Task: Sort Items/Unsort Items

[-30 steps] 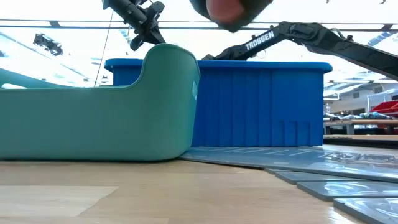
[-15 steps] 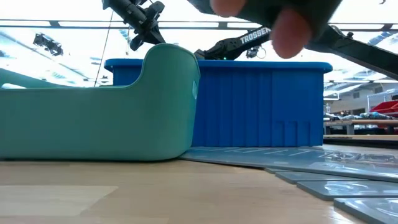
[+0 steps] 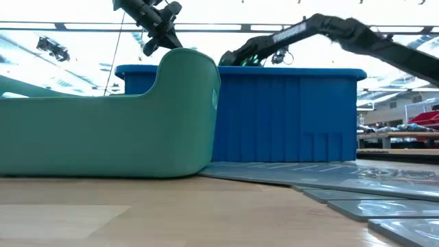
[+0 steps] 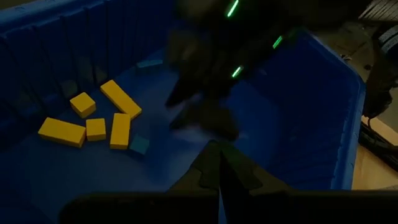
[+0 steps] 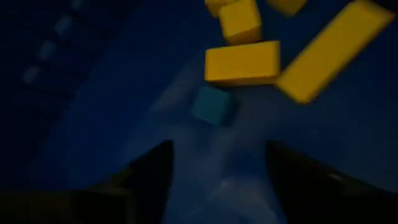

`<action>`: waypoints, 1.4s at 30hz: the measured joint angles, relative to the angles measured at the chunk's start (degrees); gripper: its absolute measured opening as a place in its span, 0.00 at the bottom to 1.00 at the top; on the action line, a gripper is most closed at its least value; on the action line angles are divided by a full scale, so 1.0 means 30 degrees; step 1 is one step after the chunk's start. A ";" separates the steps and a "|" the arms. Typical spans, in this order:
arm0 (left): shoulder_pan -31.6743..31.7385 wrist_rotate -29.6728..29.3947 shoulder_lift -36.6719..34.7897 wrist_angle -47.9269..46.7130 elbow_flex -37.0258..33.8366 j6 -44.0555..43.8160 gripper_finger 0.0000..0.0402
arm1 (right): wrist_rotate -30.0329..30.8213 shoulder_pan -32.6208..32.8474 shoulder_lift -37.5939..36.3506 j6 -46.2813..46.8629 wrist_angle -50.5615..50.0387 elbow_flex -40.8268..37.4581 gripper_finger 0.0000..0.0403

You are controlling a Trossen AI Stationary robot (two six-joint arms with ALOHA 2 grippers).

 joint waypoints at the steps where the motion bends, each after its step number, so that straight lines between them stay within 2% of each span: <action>1: -0.0031 0.0004 0.0032 0.0039 -0.0003 0.0016 0.01 | -0.0127 -0.0160 -0.0590 -0.0343 -0.0430 -0.0086 0.57; 7: -0.0524 0.0103 0.0798 0.0469 0.0004 0.1759 0.01 | -0.1580 -0.1377 -0.4877 -0.2060 -0.2417 0.0141 0.10; 9: -0.0685 0.0134 0.1352 0.0731 0.0002 0.1416 0.01 | -0.1796 -0.1822 -0.6182 -0.2370 -0.2969 0.0077 0.04; 13: -0.0874 0.0143 0.3140 0.1099 -0.0003 -0.2223 0.01 | -0.1777 -0.2801 -0.9168 -0.2428 -0.3515 0.0122 0.07; 16: -0.1081 0.0073 0.4600 0.1366 -0.0003 -0.3911 0.01 | -0.1657 -0.3382 -1.0781 -0.2484 -0.3954 0.0130 0.06; 22: -0.1878 0.0037 0.6676 0.4390 0.0087 -0.2959 0.01 | -0.1085 -0.4168 -1.2791 -0.3336 -0.4146 0.0104 0.01; 26: -0.1857 0.0037 0.8402 0.3938 0.1038 -0.5489 0.02 | -0.1035 -0.4620 -1.3035 -0.3511 -0.4622 0.0078 0.02; 29: -0.1847 -0.0843 0.9388 0.3214 0.1793 -0.5876 0.07 | -0.1179 -0.4796 -1.3038 -0.3576 -0.5192 0.0063 0.02; 37: -0.1962 -0.5091 1.0296 0.1273 0.2605 -0.3764 0.27 | -0.1863 -0.4785 -1.2787 -0.4534 -0.6230 0.0064 0.01; 42: -0.2027 -0.5479 1.0726 0.1507 0.2627 0.0763 0.40 | -0.2433 -0.4785 -1.2787 -0.5094 -0.6206 0.0067 0.01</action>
